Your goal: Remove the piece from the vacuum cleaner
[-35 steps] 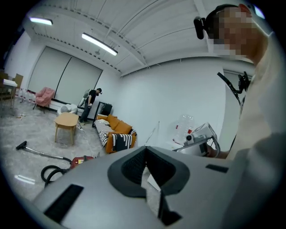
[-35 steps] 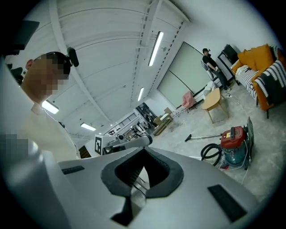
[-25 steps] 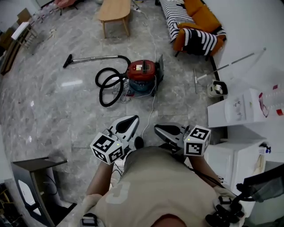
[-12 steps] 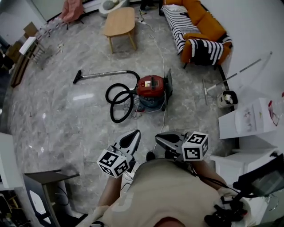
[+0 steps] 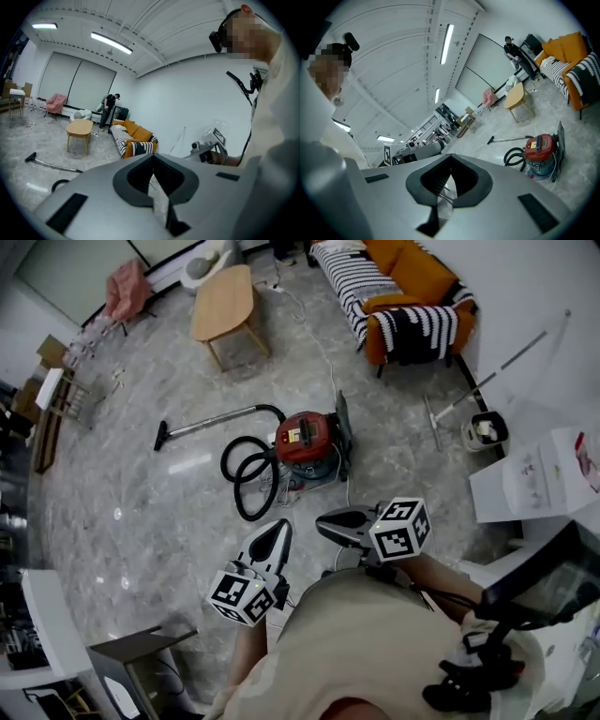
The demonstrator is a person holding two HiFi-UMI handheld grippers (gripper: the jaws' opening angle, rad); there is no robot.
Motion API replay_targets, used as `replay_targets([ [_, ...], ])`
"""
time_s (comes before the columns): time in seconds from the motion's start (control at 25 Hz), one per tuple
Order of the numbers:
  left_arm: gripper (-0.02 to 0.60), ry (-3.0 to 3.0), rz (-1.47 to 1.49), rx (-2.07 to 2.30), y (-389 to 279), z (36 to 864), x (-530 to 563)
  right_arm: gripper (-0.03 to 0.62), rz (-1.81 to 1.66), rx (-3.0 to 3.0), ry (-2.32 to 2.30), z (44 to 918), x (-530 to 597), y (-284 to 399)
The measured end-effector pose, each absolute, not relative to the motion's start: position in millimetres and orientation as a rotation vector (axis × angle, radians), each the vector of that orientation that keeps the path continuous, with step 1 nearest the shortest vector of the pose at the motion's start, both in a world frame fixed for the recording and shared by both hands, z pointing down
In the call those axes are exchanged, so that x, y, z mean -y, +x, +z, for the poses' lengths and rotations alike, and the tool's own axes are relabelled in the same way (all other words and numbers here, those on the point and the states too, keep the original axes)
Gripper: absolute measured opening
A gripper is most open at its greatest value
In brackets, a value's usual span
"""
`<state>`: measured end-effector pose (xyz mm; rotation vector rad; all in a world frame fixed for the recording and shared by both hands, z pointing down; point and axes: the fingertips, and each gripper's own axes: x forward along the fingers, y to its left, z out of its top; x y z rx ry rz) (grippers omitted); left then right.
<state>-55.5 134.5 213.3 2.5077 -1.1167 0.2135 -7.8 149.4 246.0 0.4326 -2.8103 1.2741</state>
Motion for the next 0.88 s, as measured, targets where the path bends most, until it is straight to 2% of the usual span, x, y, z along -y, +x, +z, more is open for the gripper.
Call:
replay_targets([
  [0.32, 0.003, 2.495, 0.338, 1.180, -12, 218, -91, 0.002, 1.326, 2.772, 0.390, 257, -109, 42],
  [0.6, 0.003, 2.509, 0.391, 1.189, -3, 222, -64, 0.002, 1.322, 2.771, 0.362, 270, -96, 51],
  [0.88, 0.005, 2.614, 0.433, 1.118, -7, 228, -19, 0.002, 1.387, 2.730, 0.537, 278, -67, 71],
])
